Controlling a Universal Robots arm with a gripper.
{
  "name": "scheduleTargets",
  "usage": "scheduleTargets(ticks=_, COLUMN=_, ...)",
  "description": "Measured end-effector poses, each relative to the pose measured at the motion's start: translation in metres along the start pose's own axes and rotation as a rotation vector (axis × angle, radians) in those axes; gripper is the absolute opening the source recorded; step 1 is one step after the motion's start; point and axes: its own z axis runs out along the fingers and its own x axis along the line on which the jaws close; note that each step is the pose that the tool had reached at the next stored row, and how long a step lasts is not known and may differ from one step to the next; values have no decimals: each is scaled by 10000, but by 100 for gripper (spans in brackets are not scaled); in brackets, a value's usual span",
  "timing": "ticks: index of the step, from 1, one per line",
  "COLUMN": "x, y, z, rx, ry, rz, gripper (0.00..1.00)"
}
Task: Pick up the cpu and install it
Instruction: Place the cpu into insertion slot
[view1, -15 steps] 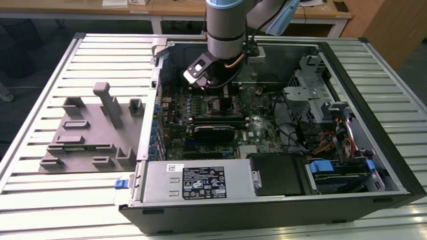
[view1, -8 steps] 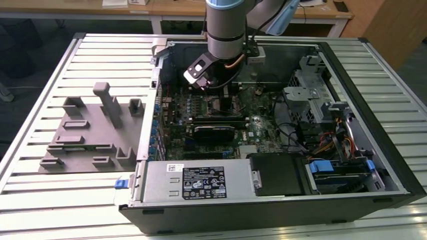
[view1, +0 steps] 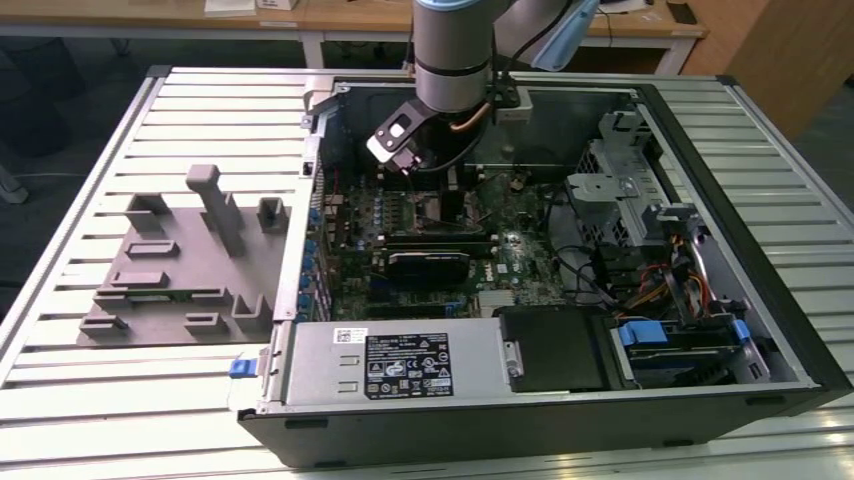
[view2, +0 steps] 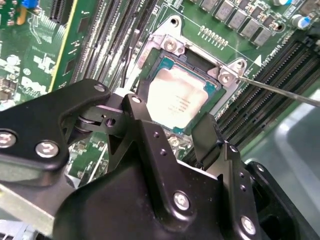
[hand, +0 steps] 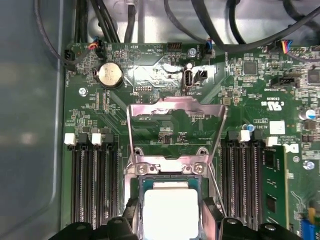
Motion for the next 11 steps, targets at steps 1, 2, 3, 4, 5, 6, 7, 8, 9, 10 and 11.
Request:
scheduleTargets(ticks=1, x=0, y=2, z=-22, rx=0, ry=0, rz=0, gripper=61)
scheduleTargets(ticks=2, x=-1, y=3, z=-42, rx=0, ry=0, rz=0, gripper=61)
scheduleTargets(ticks=3, x=-1, y=4, z=-59, rx=0, ry=-1, rz=0, gripper=61)
scheduleTargets(ticks=4, x=-1, y=4, z=-66, rx=0, ry=0, rz=0, gripper=61)
scheduleTargets(ticks=5, x=-1, y=4, z=-66, rx=-1, ry=1, rz=0, gripper=61)
scheduleTargets(ticks=6, x=-1, y=4, z=-66, rx=-1, ry=2, rz=0, gripper=61)
scheduleTargets(ticks=7, x=-1, y=4, z=-66, rx=-1, ry=1, rz=0, gripper=61)
scheduleTargets(ticks=8, x=-1, y=4, z=-66, rx=-1, ry=1, rz=0, gripper=61)
scheduleTargets(ticks=9, x=-1, y=4, z=-66, rx=-1, ry=1, rz=1, gripper=61)
scheduleTargets(ticks=10, x=-1, y=4, z=-66, rx=0, ry=0, rz=2, gripper=61)
scheduleTargets(ticks=11, x=-1, y=4, z=-66, rx=0, ry=0, rz=2, gripper=61)
